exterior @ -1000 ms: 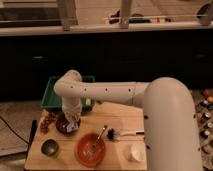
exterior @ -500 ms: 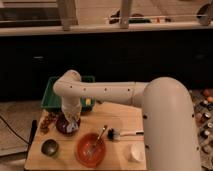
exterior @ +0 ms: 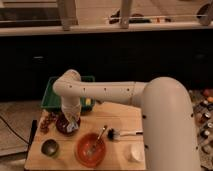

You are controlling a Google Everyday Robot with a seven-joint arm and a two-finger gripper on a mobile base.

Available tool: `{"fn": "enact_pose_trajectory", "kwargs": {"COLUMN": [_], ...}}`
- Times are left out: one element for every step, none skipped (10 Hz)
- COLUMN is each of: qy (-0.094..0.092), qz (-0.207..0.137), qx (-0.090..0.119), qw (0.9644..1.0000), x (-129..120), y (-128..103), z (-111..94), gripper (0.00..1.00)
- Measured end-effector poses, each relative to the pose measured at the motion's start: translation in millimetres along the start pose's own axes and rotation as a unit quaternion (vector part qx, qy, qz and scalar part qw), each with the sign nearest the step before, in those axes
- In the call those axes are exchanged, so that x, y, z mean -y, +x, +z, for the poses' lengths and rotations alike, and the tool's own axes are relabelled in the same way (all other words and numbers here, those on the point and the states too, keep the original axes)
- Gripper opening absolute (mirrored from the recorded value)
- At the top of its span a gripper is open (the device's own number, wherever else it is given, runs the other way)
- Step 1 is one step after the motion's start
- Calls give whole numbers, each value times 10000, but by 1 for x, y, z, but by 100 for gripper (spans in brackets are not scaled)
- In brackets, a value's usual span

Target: Place towel in purple bowl

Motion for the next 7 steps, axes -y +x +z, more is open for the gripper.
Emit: {"fn": "enact_pose_trajectory", "kwargs": {"qy": [-5, -13, -18, -21, -21, -20, -17], "qz": [4, 18, 26, 23, 19, 14, 11], "qx": [-13, -31, -54, -64, -71, -80, -82], "qw": [10000, 10000, 10000, 10000, 10000, 10000, 10000], "x": [1, 0, 0, 1, 2, 3, 3], "y": [0, 2, 3, 4, 5, 7, 8], "z": [-1, -1, -2, -3, -3, -3, -4], "gripper": [54, 64, 75, 80, 80, 80, 80]}}
